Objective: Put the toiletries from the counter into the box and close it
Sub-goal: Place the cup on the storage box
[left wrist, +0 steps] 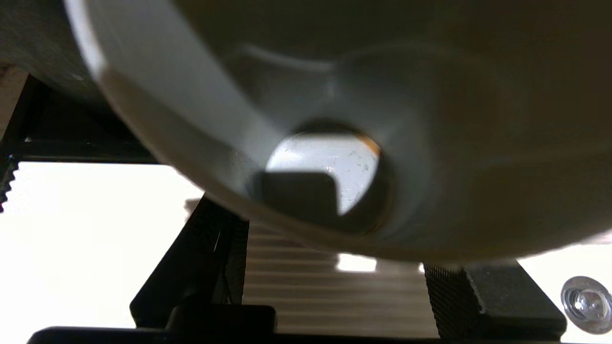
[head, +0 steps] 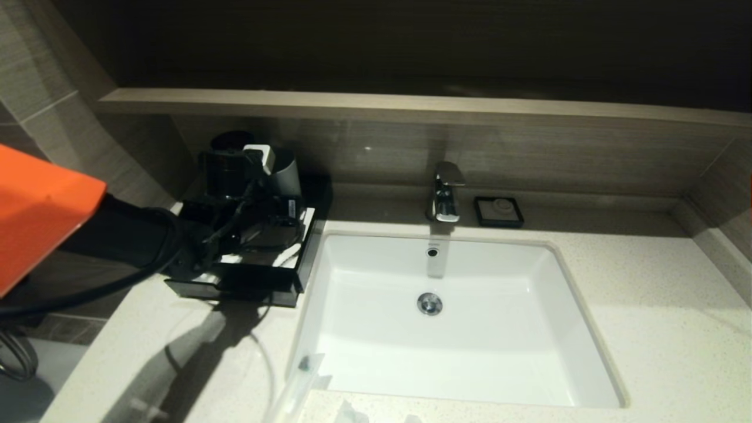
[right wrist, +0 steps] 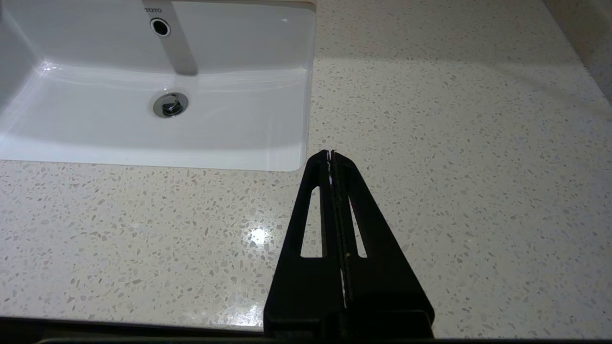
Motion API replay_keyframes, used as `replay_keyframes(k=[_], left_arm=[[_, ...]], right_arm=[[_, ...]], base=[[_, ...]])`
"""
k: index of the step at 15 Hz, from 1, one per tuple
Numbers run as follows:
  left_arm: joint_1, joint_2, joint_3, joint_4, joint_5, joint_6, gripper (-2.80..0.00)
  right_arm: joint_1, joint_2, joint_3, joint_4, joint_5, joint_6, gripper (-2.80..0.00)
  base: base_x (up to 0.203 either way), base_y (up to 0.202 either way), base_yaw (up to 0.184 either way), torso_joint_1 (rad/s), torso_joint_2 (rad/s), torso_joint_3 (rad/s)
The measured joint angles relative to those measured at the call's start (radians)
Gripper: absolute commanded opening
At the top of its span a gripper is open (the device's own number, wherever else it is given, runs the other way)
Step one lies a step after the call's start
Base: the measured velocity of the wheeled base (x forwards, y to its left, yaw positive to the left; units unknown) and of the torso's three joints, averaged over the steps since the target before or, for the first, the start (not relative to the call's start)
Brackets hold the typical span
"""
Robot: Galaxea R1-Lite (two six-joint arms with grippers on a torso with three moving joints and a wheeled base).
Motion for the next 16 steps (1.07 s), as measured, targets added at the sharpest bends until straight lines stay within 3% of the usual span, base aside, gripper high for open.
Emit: replay_keyframes(k=[16], left_arm=[[-0.001,0.037,-0.094,0.059,0.015,-0.031,-2.8]], right_arm=[[0.0,0.0,0.0,0.001,0.0,0.0,-2.8]], base=[[0.0,0.0,0.0,0.0,0.0,0.0]])
